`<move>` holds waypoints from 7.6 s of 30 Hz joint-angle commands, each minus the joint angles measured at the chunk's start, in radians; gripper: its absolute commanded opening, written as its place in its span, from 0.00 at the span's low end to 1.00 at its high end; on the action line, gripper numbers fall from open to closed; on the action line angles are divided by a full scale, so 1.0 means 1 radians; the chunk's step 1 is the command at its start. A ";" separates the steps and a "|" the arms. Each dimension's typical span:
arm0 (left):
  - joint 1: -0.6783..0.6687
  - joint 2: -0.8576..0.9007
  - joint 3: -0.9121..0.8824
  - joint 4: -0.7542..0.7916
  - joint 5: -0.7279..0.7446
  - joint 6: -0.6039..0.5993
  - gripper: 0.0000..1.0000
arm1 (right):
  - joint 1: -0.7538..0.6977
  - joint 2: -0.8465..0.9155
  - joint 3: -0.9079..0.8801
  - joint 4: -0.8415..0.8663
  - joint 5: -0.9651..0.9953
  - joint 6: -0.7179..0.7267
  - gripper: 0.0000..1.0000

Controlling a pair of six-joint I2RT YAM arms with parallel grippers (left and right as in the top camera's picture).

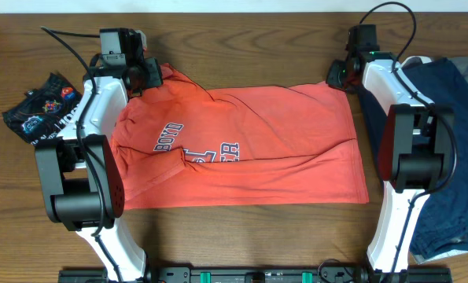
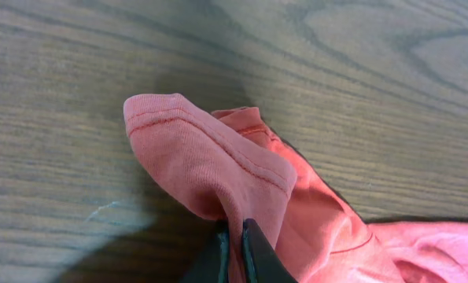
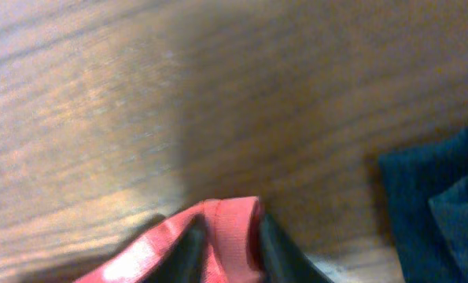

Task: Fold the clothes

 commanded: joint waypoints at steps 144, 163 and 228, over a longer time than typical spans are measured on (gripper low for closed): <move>-0.028 -0.349 -0.329 -0.761 -0.512 -0.325 0.54 | -0.084 -0.398 -0.452 -0.605 -0.005 -0.223 0.15; -0.080 -0.454 -0.253 -0.684 -0.174 -0.275 0.58 | -0.084 -0.398 -0.452 -0.613 -0.005 -0.223 0.16; -0.176 -0.236 -0.342 -0.596 -0.294 -0.362 0.58 | -0.084 -0.398 -0.452 -0.625 -0.005 -0.235 0.18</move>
